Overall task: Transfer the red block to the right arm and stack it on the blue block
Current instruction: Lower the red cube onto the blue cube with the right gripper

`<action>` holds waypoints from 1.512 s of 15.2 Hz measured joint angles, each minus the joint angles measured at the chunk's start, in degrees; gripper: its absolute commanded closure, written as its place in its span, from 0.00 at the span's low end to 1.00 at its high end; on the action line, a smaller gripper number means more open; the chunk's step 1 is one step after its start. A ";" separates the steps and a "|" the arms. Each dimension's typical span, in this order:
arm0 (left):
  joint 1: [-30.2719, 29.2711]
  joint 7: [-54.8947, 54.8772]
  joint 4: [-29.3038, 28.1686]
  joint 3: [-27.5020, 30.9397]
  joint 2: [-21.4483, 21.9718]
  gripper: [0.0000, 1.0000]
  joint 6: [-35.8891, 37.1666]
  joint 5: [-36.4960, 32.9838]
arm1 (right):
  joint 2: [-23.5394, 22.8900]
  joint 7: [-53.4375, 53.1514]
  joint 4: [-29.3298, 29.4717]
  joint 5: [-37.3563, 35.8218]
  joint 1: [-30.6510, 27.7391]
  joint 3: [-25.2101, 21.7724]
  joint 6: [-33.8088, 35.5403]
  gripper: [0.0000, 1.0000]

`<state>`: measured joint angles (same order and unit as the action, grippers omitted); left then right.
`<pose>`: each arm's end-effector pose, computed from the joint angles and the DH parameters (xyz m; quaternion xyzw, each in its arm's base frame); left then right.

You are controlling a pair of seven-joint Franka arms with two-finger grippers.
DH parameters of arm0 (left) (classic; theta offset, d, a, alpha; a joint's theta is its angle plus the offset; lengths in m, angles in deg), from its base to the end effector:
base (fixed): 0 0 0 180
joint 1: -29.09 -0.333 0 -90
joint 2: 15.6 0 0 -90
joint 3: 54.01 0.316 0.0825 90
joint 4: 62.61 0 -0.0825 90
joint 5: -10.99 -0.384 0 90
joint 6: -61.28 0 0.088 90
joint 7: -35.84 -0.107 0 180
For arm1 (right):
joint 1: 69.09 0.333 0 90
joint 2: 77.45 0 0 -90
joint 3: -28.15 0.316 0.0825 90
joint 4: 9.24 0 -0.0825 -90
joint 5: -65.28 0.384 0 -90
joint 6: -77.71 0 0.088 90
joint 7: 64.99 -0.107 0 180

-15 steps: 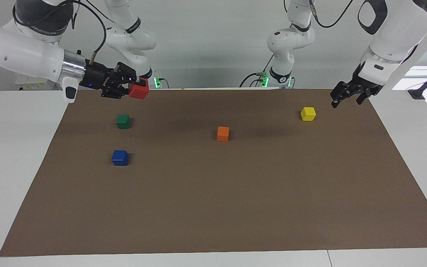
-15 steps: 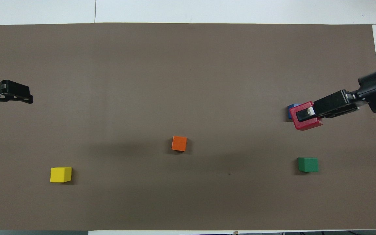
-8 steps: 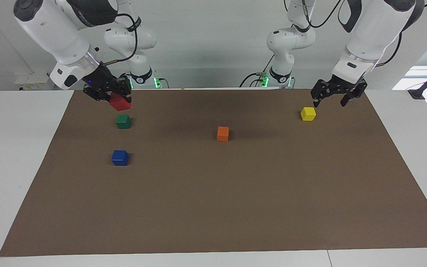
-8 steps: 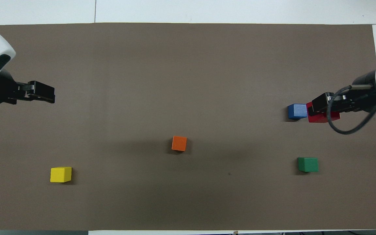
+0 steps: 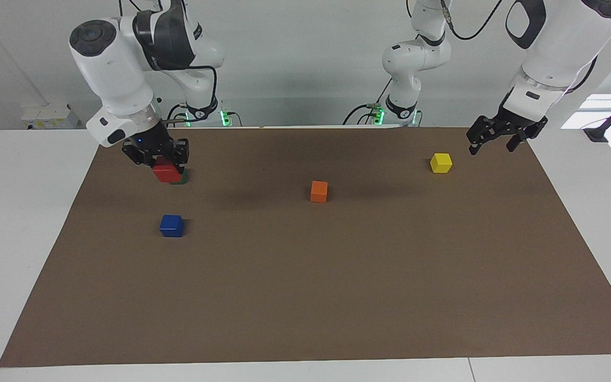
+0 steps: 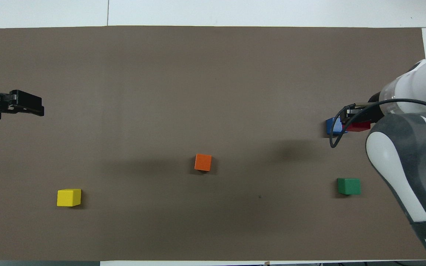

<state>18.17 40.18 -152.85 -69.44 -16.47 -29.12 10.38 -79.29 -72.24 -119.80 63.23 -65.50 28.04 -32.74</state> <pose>0.5578 -0.0417 0.6150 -1.0000 0.0015 0.0056 0.0037 0.5625 0.0317 0.4662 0.9994 -0.0264 -0.0154 0.0182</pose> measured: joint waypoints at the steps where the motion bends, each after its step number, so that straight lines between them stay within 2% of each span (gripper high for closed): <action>1: 0.00 0.00 -0.05 0.00 0.00 0.00 0.00 0.00 | -0.95 -0.19 -1.64 -1.09 -0.21 -0.01 -2.72 1.00; 4: 0.00 0.00 -0.09 0.04 0.00 0.00 0.00 0.00 | -3.99 -2.59 -5.04 -2.85 -0.34 -0.06 -9.47 1.00; 7: 0.00 0.00 -0.18 0.08 -0.01 0.00 0.00 0.00 | -6.24 -4.31 -6.30 -4.55 -0.49 -0.09 -13.41 1.00; 13: 0.00 0.00 -0.20 0.08 -0.01 0.00 0.00 0.00 | -9.17 -4.88 -6.48 -4.72 -2.02 -0.19 -16.76 1.00; 21: 0.00 0.01 -0.48 0.08 -0.01 0.00 0.00 0.00 | -9.18 -6.53 -6.45 -4.72 -2.70 -0.19 -16.80 1.00; 22: 0.00 0.01 -0.48 0.10 -0.01 0.00 0.00 0.00 | -9.18 -6.53 -6.45 -4.72 -2.84 -0.19 -16.80 0.77; 23: -0.01 0.01 -0.48 0.13 -0.01 0.00 0.00 0.00 | -9.18 -6.53 -6.45 -4.72 -2.95 -0.18 -16.80 0.18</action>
<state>18.16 40.19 -153.33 -69.31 -16.47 -29.11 10.38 -88.47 -78.77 -126.25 58.50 -68.45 27.86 -49.54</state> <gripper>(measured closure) 0.000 0.436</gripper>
